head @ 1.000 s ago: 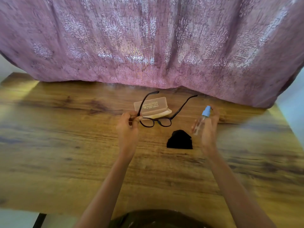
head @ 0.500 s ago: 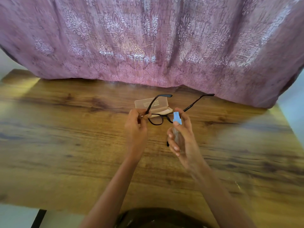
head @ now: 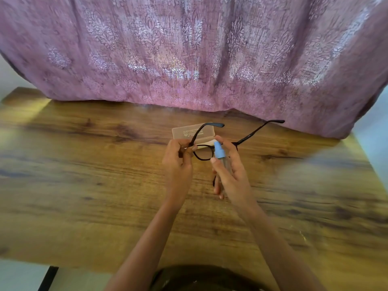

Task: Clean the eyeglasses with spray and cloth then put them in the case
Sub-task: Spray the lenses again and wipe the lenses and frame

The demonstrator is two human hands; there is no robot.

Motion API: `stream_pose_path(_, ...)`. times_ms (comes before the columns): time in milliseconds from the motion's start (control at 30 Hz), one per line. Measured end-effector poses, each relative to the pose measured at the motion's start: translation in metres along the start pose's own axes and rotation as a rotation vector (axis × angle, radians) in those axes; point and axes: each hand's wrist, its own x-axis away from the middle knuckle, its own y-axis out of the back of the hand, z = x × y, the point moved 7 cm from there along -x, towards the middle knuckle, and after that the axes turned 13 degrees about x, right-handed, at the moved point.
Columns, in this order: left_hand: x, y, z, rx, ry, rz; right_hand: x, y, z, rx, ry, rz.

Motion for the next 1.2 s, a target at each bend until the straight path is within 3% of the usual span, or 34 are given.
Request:
stream_pose_path(167,0.001,0.0,-0.002,0.018,-0.028,0.007,-0.002,0.004,0.022,0.675,0.235,-0.166)
stream_pose_path(267,0.001,-0.001,-0.005,0.051,-0.05,0.014,-0.001,-0.002,0.026,0.835,0.225,-0.153)
stream_pose_path(667,0.0,-0.002,-0.01,0.14,-0.036,0.001,-0.003,-0.004,0.032,0.821,0.277,-0.14)
stream_pose_path(900,0.0,-0.003,-0.011,0.147,-0.036,0.013,-0.002,0.001,0.036,0.738,0.285,-0.231)
stream_pose_path(1200,-0.001,-0.003,-0.012,0.136,-0.059,0.005,-0.004,0.0,0.035,0.812,0.269,-0.234)
